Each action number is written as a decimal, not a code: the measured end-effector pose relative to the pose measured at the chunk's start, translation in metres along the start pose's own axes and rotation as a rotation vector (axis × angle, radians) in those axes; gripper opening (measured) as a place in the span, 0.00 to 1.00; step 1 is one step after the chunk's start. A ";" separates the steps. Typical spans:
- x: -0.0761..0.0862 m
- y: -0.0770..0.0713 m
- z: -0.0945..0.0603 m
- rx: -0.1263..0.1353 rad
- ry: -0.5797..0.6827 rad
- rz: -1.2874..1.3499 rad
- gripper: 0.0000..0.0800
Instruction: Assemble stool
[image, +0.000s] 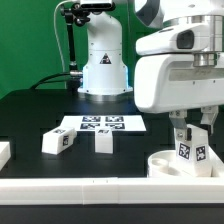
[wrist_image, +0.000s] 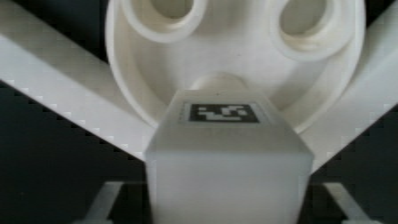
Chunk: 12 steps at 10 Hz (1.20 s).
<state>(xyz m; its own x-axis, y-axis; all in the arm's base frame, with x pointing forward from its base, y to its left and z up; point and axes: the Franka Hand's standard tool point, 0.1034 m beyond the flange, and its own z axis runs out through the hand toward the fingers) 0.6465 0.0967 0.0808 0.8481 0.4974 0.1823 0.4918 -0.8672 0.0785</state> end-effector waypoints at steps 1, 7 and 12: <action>0.000 0.000 0.000 0.001 0.000 0.035 0.44; 0.000 -0.003 0.001 0.028 0.003 0.474 0.43; 0.000 -0.005 0.002 0.052 0.012 0.891 0.43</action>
Offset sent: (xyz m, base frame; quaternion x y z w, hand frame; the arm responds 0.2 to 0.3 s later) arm 0.0000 0.0000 0.0000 0.0000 0.0000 0.1296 0.9916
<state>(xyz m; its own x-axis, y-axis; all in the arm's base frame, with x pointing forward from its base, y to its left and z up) 0.6444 0.1010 0.0785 0.9179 -0.3612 0.1647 -0.3404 -0.9296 -0.1415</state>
